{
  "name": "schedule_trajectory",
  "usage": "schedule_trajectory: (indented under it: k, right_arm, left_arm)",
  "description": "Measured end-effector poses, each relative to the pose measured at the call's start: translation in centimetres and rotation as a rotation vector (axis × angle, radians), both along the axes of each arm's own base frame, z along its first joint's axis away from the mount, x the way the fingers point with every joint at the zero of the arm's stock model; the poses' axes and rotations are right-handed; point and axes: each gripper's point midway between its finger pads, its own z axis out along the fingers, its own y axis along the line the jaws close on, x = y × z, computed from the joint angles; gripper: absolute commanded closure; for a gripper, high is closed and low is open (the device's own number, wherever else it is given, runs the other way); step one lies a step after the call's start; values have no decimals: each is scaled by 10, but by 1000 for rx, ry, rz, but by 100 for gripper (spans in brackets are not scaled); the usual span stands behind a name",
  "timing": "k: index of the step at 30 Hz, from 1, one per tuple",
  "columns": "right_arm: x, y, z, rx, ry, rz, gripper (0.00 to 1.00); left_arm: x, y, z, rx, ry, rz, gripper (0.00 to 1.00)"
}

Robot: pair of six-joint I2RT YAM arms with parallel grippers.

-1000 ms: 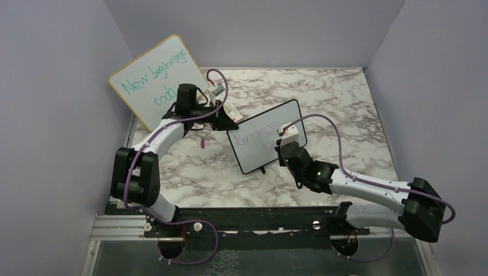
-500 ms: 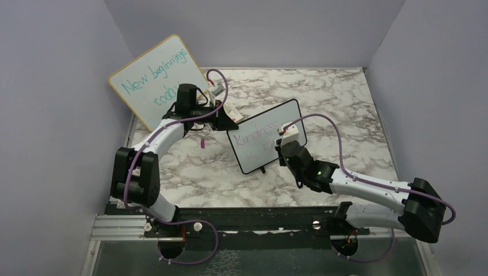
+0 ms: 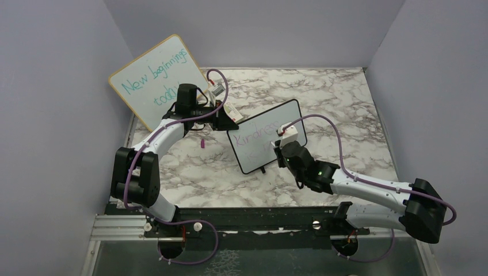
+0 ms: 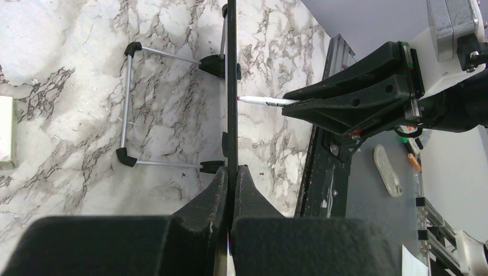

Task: Write a sentence on the whiteboard

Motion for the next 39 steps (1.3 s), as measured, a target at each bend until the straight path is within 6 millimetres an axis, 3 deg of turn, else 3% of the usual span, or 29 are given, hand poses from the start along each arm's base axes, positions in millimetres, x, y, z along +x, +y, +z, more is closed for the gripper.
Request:
schedule_trajectory:
  k: [19, 39]
  right_arm:
    - [-11, -16, -22, -43, 70, -36, 100]
    - [1, -19, -5, -40, 1, -56, 100]
  left_arm:
    - [0, 0, 0, 0, 0, -1, 100]
    - [0, 0, 0, -1, 0, -2, 100]
